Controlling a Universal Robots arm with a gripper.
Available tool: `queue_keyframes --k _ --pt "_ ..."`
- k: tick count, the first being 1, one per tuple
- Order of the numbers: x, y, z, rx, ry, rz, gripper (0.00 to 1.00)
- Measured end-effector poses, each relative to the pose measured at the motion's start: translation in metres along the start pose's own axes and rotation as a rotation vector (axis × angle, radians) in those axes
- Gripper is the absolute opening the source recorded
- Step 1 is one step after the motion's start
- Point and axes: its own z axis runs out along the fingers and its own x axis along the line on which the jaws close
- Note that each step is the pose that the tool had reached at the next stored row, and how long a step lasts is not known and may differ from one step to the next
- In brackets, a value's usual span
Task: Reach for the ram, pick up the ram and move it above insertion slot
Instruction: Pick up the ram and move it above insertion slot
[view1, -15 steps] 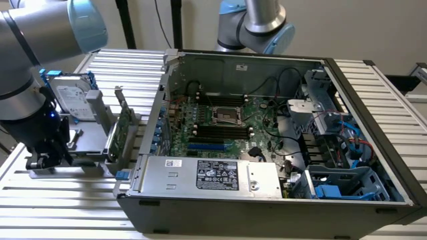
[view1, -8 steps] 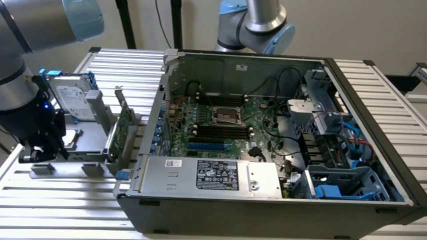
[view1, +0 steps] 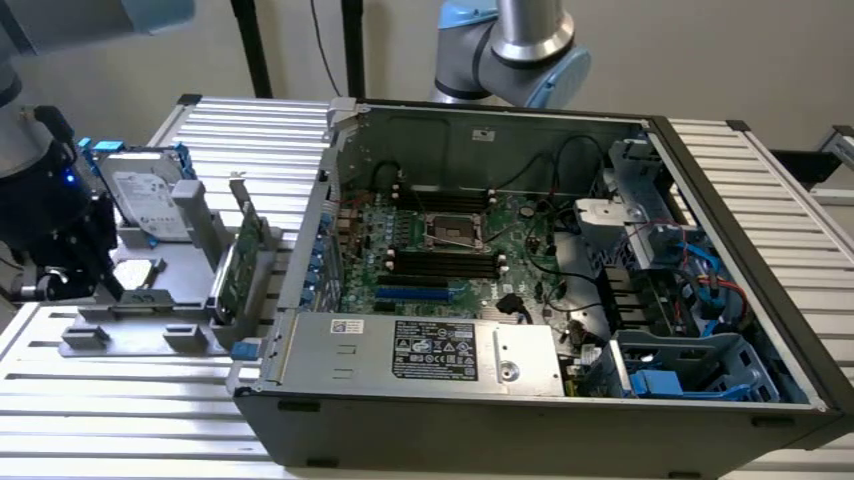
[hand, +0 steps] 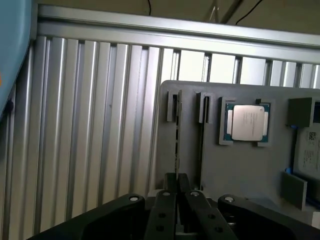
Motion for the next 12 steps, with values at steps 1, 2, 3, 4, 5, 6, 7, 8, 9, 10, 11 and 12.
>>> queue_keyframes --k 1,2,3,4,5,6,7,8,9,10,11,12 --pt "0.0 -0.0004 -0.0045 0.0001 -0.0001 0.0 0.14" --pt "0.0 -0.0011 -0.0093 0.0 -0.0001 0.0 0.14" --pt "-0.001 -0.0018 -0.0138 -0.0001 -0.0001 0.0 0.14" --pt "-0.001 -0.003 -0.0183 0.0001 -0.0002 0.0 0.14" --pt "-0.001 -0.0042 -0.0228 0.0 -0.0002 0.0 0.14" --pt "-0.001 -0.0057 -0.0271 -0.0002 -0.0001 0.0 0.14" --pt "-0.002 -0.0075 -0.0311 -0.0002 -0.0001 0.0 0.14" --pt "-0.002 -0.0094 -0.0352 -0.0001 -0.0001 0.0 0.14" --pt "-0.003 -0.0112 -0.039 -0.0001 -0.0002 0.0 0.14" --pt "-0.003 -0.0132 -0.0431 -0.0002 -0.0001 0.0 0.14" --pt "-0.004 -0.0151 -0.047 -0.0002 -0.0002 0.0 0.14" --pt "-0.004 -0.017 -0.0509 -0.0001 -0.0002 0.0 0.14"
